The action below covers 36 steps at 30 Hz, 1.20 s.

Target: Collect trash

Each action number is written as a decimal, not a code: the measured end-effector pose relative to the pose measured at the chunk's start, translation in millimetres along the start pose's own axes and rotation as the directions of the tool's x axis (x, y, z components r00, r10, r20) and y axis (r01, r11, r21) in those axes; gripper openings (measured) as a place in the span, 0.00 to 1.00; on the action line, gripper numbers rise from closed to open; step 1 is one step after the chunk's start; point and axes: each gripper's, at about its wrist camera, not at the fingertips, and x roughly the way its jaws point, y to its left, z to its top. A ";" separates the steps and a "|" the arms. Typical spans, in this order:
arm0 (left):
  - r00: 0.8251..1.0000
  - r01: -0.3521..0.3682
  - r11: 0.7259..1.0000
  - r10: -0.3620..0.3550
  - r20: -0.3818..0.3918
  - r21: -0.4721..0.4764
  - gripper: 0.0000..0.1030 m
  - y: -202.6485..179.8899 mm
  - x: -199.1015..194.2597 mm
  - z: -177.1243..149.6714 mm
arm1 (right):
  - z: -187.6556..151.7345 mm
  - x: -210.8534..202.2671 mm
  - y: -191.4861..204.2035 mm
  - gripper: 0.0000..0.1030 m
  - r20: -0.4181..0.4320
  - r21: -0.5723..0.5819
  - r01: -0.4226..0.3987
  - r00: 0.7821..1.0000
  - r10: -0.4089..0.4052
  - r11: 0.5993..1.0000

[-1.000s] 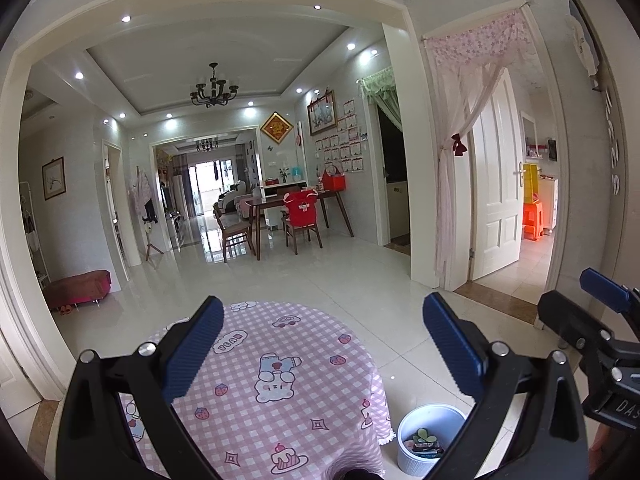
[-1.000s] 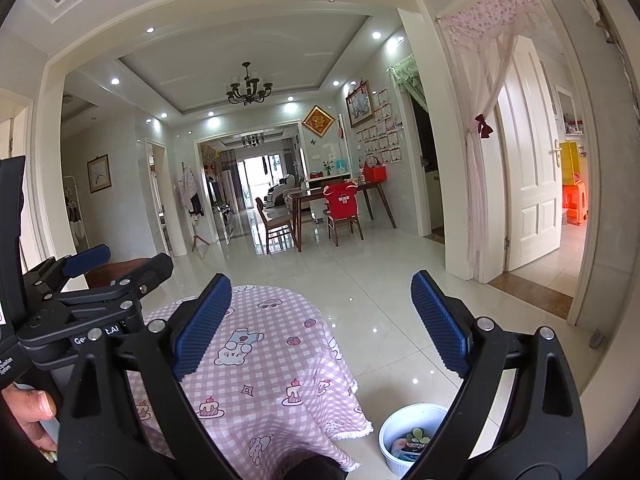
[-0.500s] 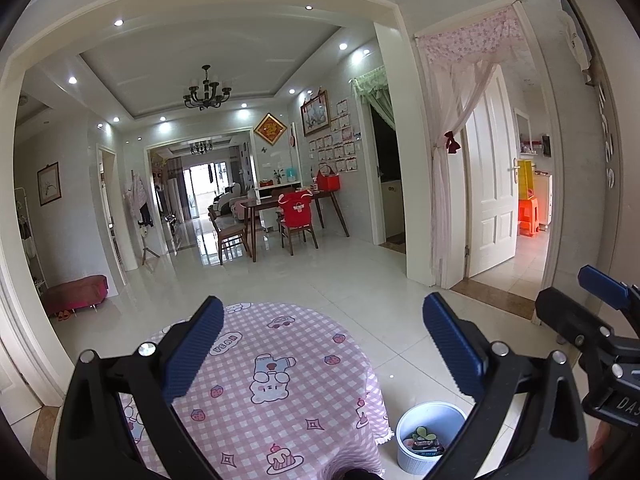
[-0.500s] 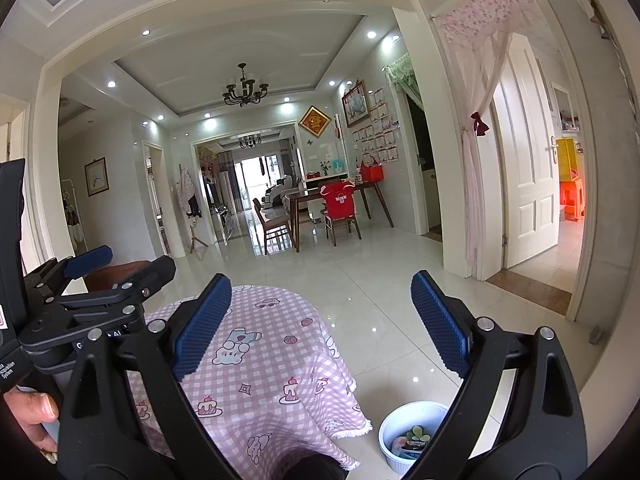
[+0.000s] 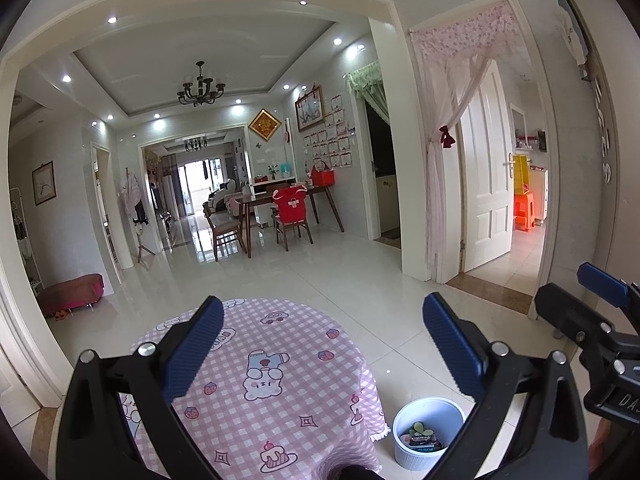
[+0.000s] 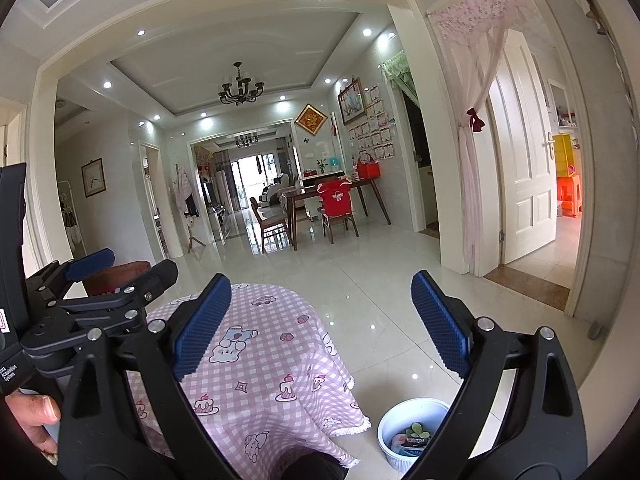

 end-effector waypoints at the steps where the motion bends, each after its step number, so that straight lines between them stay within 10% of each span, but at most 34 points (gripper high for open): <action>1: 1.000 0.001 1.000 -0.001 0.000 0.001 0.95 0.0 0.1 -0.5 | -0.5 0.1 0.6 0.87 0.000 0.001 0.000 1.000 0.000 1.000; 36: 1.000 0.020 1.000 -0.020 -0.003 0.014 0.95 -5.6 8.0 -8.3 | -5.7 -0.2 5.6 0.88 0.002 0.009 0.013 1.000 -0.013 1.000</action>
